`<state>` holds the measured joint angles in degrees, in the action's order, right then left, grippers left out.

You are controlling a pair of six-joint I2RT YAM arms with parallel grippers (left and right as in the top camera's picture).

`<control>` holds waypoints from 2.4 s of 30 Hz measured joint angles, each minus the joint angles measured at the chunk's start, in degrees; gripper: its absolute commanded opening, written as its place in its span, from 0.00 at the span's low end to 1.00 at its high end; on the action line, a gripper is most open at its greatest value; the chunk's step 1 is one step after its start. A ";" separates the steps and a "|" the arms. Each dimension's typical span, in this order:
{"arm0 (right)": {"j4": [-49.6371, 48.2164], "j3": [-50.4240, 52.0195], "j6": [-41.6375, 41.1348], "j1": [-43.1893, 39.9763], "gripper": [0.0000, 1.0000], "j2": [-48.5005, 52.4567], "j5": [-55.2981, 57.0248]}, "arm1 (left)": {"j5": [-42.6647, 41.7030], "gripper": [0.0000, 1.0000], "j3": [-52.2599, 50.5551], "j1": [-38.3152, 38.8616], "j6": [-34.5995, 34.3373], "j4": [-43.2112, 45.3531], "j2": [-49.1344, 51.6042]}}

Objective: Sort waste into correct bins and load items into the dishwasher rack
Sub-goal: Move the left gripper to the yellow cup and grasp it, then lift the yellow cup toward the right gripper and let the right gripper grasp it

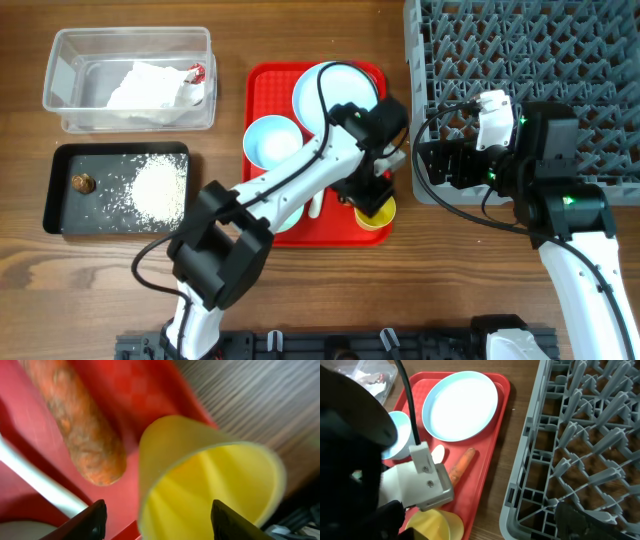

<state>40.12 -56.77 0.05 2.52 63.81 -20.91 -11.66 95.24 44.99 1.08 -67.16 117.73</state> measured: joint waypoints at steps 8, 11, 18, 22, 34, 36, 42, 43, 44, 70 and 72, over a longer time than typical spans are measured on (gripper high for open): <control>0.00 0.00 0.00 0.00 0.99 0.00 0.00 | 1.40 0.11 -1.18 -0.90 -2.71 1.44 0.39; 0.00 0.00 0.00 0.00 0.99 0.00 0.00 | 1.49 0.04 -1.18 -0.90 -4.24 2.58 0.39; -0.17 0.00 0.00 0.00 0.98 0.00 0.00 | 1.70 0.04 -1.18 -1.16 -6.12 3.15 0.39; -2.67 0.00 -0.33 0.00 0.98 0.00 -0.31 | -0.46 0.04 -1.18 -3.06 -7.37 3.13 0.37; -5.90 0.00 -7.37 0.00 0.96 0.00 -5.27 | -31.01 0.04 -0.31 -21.81 -8.31 8.61 -7.54; -7.48 0.00 -7.32 -0.02 0.97 0.00 -8.15 | -37.46 0.04 -0.09 -24.61 -8.41 10.25 -8.48; -15.13 -0.02 -4.24 0.00 1.00 0.09 -18.80 | -58.95 0.04 0.09 -31.74 -7.85 16.26 -8.87; -16.68 -0.02 -3.85 0.00 1.00 0.15 -20.52 | -61.29 0.04 0.09 -32.15 -7.74 16.98 -8.87; -18.67 -0.02 -3.58 0.00 1.00 0.37 -22.73 | -64.06 0.04 0.09 -32.57 -7.50 17.86 -8.87; -52.89 -0.39 -15.23 1.07 0.82 13.27 -52.68 | -76.76 0.04 0.09 -29.09 -5.86 22.56 -8.87; -52.89 -0.39 -15.50 2.19 0.78 13.27 -52.74 | -76.78 0.04 0.09 -29.00 -5.86 22.64 -8.87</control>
<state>-12.78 -57.17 -15.44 4.71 77.08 -73.65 -88.44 95.33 15.99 -4.78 -44.51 108.86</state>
